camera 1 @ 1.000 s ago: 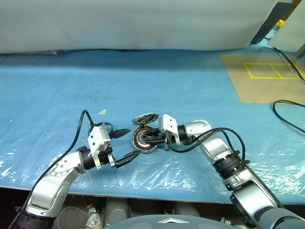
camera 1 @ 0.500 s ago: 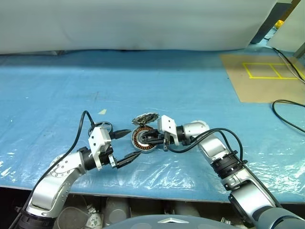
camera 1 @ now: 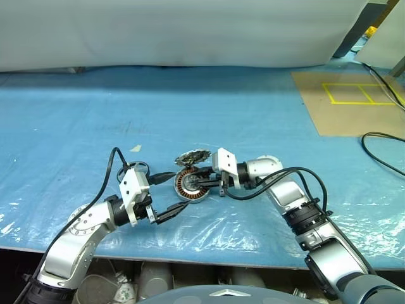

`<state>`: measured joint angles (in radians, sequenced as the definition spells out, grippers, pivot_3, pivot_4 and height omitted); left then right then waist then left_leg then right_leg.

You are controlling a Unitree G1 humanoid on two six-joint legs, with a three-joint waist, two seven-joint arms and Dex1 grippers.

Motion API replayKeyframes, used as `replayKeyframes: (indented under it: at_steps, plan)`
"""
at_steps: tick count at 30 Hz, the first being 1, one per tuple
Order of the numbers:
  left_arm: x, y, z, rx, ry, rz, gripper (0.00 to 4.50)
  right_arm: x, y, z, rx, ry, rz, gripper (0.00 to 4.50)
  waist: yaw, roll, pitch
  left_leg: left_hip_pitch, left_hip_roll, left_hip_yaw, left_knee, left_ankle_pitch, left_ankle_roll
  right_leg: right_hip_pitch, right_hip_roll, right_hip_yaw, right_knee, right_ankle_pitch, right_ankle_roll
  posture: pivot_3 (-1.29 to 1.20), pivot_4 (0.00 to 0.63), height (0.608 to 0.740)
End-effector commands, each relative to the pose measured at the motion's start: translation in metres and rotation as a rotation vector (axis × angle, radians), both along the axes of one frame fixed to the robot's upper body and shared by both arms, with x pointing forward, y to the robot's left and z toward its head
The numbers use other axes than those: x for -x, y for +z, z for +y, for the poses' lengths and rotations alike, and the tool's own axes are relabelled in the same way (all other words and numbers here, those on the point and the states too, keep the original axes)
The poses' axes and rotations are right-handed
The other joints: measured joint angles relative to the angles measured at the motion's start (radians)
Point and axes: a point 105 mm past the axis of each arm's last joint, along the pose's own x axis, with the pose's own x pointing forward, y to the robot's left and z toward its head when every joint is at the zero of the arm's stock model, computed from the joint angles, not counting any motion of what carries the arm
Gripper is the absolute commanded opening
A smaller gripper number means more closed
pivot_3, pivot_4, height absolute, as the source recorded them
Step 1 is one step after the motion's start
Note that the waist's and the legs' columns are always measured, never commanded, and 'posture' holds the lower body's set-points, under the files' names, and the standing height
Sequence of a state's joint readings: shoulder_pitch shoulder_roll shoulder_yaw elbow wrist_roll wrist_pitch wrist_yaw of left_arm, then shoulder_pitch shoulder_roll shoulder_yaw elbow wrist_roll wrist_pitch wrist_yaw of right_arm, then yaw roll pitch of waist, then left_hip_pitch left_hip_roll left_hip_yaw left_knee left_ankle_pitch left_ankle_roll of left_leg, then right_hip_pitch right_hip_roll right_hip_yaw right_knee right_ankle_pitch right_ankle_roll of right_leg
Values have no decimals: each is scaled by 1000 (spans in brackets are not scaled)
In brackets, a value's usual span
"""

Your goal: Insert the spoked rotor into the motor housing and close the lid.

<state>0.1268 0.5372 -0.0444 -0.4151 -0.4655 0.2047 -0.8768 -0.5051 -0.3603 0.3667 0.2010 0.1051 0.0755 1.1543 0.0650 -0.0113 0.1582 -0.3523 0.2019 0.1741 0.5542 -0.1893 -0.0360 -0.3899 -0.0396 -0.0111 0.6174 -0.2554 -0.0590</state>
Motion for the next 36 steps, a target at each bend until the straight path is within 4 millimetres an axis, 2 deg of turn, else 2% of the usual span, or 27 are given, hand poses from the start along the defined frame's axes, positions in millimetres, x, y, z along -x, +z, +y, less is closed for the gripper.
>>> replayKeyframes:
  at_steps: [1,19,21,25,31,35,36]
  plan:
    - [1,6,-3,11,-11,-35,4414,1,2,4,0,20,-17,606,0,0,0,0,0,0,0,0,0,0,0,0,0,0,0,0,150,740]
    - [0,5,-1,8,-6,-39,4414,-1,-15,-1,48,-2,-19,606,0,0,0,0,0,0,0,0,0,0,0,0,1,0,0,0,150,740]
    - [0,5,-1,7,-6,-40,4414,-2,-15,-1,45,-7,-29,1391,0,0,0,0,0,0,0,0,0,0,0,0,1,0,0,0,150,740]
    - [0,5,-1,7,-4,-39,4414,-1,-15,-2,49,-12,-27,2589,0,0,0,0,0,0,0,0,0,0,0,0,1,0,0,0,150,740]
    - [1,4,1,7,-2,-34,4414,-3,0,-7,13,-21,-17,2589,1,0,0,0,0,0,0,0,0,0,0,0,1,0,0,0,150,740]
    - [1,4,1,9,-3,-30,4414,-5,23,-6,-57,-16,6,2589,1,0,0,0,0,0,0,0,0,0,0,0,1,0,0,0,150,740]
    - [0,4,1,10,-3,-29,4414,-4,26,-5,-69,-11,12,2404,1,0,0,0,0,0,0,0,0,-1,0,0,1,0,0,0,150,740]
